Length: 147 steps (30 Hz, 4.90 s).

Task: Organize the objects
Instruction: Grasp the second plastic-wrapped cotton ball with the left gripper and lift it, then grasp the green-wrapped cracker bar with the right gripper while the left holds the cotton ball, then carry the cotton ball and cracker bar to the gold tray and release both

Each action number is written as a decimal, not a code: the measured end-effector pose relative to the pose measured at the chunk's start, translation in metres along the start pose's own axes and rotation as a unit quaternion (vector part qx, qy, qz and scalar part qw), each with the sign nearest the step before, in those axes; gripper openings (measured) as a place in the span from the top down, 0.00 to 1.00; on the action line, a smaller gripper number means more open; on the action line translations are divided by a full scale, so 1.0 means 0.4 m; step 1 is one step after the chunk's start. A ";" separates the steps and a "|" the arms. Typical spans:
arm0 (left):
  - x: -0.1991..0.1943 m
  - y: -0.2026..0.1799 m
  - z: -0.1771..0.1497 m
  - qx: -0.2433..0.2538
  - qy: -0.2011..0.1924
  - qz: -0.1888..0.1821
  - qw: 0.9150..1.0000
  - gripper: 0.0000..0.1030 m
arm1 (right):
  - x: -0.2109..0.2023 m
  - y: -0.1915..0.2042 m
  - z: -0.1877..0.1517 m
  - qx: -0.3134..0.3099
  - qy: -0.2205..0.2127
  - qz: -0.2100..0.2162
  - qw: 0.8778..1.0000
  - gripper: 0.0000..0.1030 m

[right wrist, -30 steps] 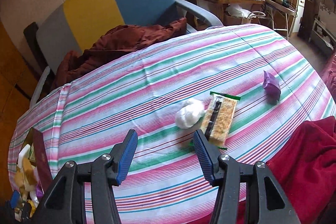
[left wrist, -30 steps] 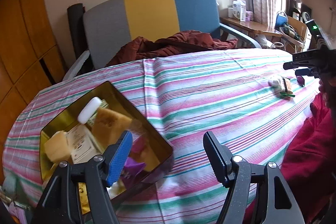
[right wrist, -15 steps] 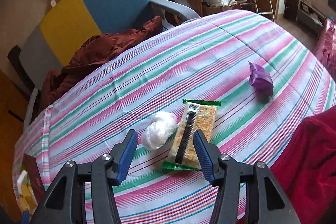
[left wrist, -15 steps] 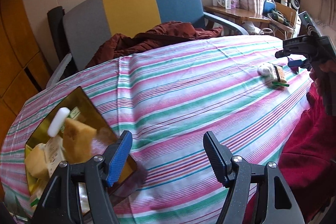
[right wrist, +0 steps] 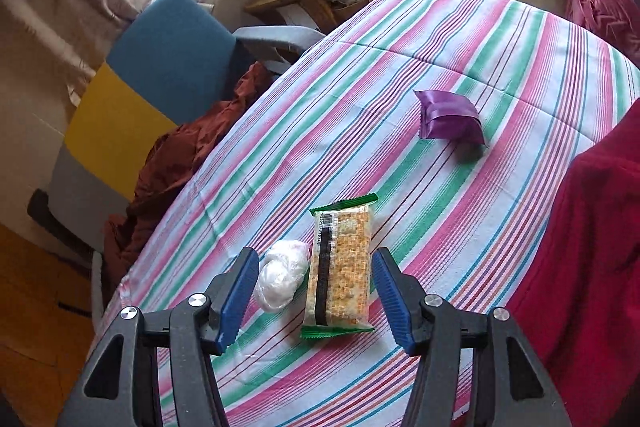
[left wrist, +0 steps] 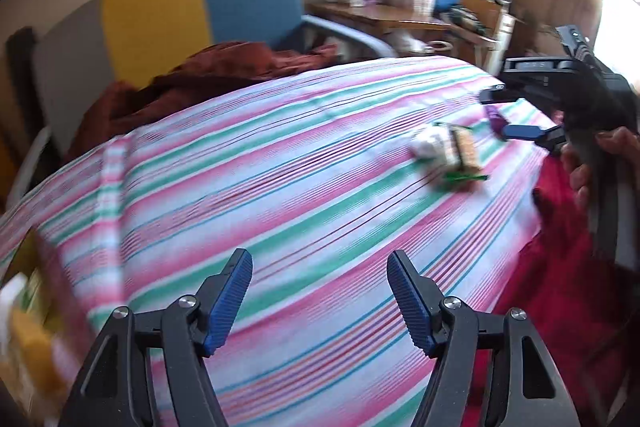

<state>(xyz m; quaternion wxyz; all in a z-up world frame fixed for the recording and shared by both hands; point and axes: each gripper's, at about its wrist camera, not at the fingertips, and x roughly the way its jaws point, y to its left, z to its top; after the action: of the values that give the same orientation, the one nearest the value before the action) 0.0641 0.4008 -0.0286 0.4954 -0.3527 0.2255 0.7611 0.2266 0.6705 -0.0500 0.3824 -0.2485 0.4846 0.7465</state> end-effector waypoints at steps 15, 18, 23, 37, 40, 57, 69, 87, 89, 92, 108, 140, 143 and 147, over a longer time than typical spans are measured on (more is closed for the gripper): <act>0.236 -0.134 0.232 -0.022 0.032 -0.104 0.994 0.34 | 0.013 -0.015 -0.001 0.024 0.023 0.042 0.999 0.41; 0.301 -0.149 0.268 -0.042 0.048 -0.119 0.991 0.34 | 0.014 -0.017 -0.001 0.025 0.027 0.048 0.998 0.41; 0.407 -0.181 0.305 -0.053 0.075 -0.127 0.988 0.36 | 0.017 -0.026 -0.003 0.034 0.030 0.051 0.998 0.40; 0.323 -0.083 0.157 -0.037 0.073 -0.077 0.994 0.64 | 0.054 -0.025 -0.005 0.019 0.055 0.012 0.998 0.40; 0.245 -0.047 0.070 -0.012 0.055 -0.025 0.998 0.64 | 0.072 -0.015 -0.012 0.004 0.071 -0.005 0.997 0.40; 0.117 0.037 -0.116 -0.054 0.020 0.029 0.998 0.64 | 0.183 0.070 -0.028 -0.112 0.098 -0.149 0.978 0.40; 0.100 0.050 -0.132 -0.064 0.018 0.023 0.998 0.64 | 0.226 0.144 -0.091 -0.235 0.115 -0.158 0.952 0.55; -0.141 0.150 -0.161 -0.121 -0.027 0.049 0.991 0.64 | 0.034 0.463 -0.413 -0.514 0.049 -0.072 0.853 0.56; -0.167 0.165 -0.166 -0.129 -0.034 0.053 0.990 0.64 | 0.008 0.493 -0.438 -0.522 0.039 -0.067 0.849 0.56; -0.212 0.190 -0.177 -0.142 -0.048 0.064 0.987 0.64 | -0.020 0.528 -0.479 -0.529 0.026 -0.056 0.846 0.56; -0.382 0.353 -0.302 -0.228 -0.086 0.128 0.962 0.64 | -0.131 0.670 -0.689 -0.580 -0.002 0.012 0.814 0.56; -0.668 0.620 -0.627 -0.390 -0.114 0.247 0.880 0.64 | -0.163 0.756 -0.973 -0.606 0.092 0.125 0.780 0.56; -0.694 0.638 -0.651 -0.398 -0.118 0.268 0.869 0.64 | -0.147 0.760 -0.980 -0.599 0.109 0.129 0.783 0.56; -0.679 0.652 -0.652 -0.408 -0.119 0.264 0.866 0.64 | -0.139 0.774 -0.995 -0.599 0.117 0.135 0.780 0.56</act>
<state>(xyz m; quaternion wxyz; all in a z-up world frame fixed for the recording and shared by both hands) -0.0217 -0.0477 0.0068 0.1108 -0.3573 -0.0812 0.9238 0.0078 0.2151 -0.0056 -0.0082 -0.4450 0.0093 0.8954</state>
